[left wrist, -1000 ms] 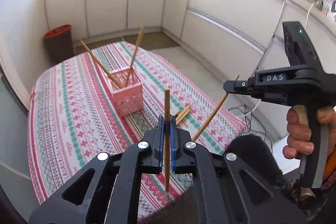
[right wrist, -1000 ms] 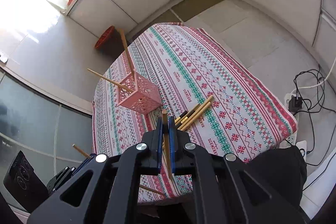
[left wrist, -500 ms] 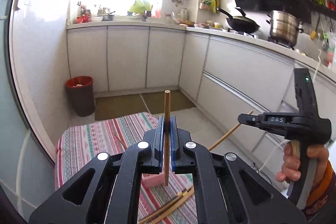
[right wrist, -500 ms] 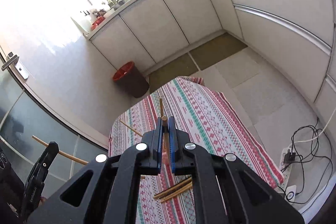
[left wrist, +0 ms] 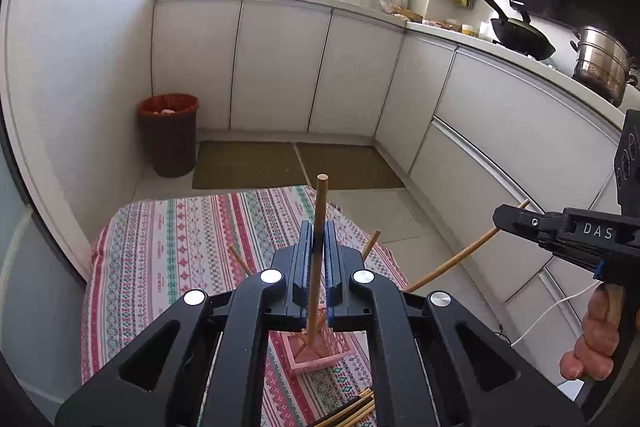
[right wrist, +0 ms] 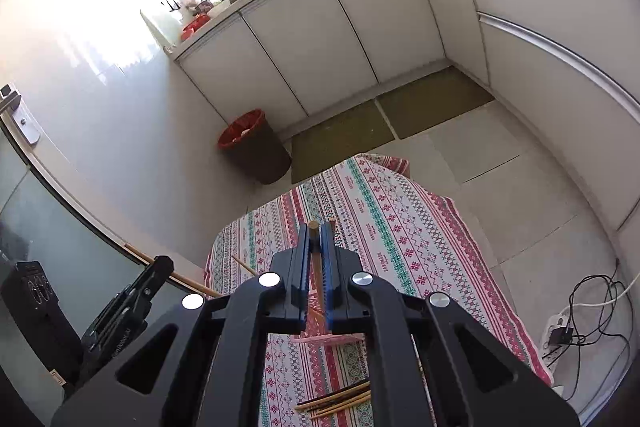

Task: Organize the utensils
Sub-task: 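Lift the chopstick with the right tool and drop it into the pink holder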

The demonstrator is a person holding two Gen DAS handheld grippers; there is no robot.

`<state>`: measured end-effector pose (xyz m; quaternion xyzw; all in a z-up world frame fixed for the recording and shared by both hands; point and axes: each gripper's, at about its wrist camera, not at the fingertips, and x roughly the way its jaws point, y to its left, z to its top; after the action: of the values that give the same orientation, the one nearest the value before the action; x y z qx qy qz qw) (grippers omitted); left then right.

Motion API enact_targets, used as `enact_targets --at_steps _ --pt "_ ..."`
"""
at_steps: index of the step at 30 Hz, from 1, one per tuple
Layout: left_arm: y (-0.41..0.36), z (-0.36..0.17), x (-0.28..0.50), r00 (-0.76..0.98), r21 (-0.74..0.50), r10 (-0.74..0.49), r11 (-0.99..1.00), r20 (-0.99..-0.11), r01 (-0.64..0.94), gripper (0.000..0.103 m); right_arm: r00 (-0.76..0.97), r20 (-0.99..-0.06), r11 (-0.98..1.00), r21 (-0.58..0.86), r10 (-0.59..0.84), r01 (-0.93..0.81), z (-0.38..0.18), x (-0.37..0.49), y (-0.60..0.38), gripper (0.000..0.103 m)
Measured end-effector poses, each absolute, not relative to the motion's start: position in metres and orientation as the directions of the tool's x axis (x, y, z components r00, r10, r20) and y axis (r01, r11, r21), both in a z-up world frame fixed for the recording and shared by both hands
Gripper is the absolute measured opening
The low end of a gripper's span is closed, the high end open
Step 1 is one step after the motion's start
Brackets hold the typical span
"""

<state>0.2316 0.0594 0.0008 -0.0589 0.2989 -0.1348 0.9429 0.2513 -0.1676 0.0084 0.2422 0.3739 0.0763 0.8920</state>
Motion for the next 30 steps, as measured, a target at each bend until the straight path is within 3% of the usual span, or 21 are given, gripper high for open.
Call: enact_targets --at_steps 3,10,21,26,30 --pt "0.072 -0.008 0.233 0.78 -0.266 -0.315 0.944 -0.541 0.196 0.022 0.695 -0.652 0.888 0.458 0.305 0.04 -0.002 0.262 -0.155 0.006" --pt "0.105 0.009 0.224 0.828 -0.341 -0.31 0.927 -0.468 0.155 0.034 0.669 -0.683 0.903 0.427 0.292 0.041 -0.02 0.273 -0.136 0.006" --pt "0.114 0.013 0.219 0.831 -0.338 -0.297 0.93 -0.47 0.142 0.041 0.615 -0.731 0.915 0.402 0.294 0.041 -0.04 0.291 -0.105 0.009" --pt "0.108 0.013 0.213 0.83 -0.311 -0.289 0.939 -0.478 0.148 0.056 0.612 -0.737 0.907 0.415 0.288 0.074 -0.046 0.292 -0.107 0.041" --pt "0.102 0.01 0.211 0.824 -0.289 -0.28 0.946 -0.493 0.148 0.068 0.63 -0.73 0.899 0.424 0.265 0.113 -0.047 0.283 -0.119 0.055"
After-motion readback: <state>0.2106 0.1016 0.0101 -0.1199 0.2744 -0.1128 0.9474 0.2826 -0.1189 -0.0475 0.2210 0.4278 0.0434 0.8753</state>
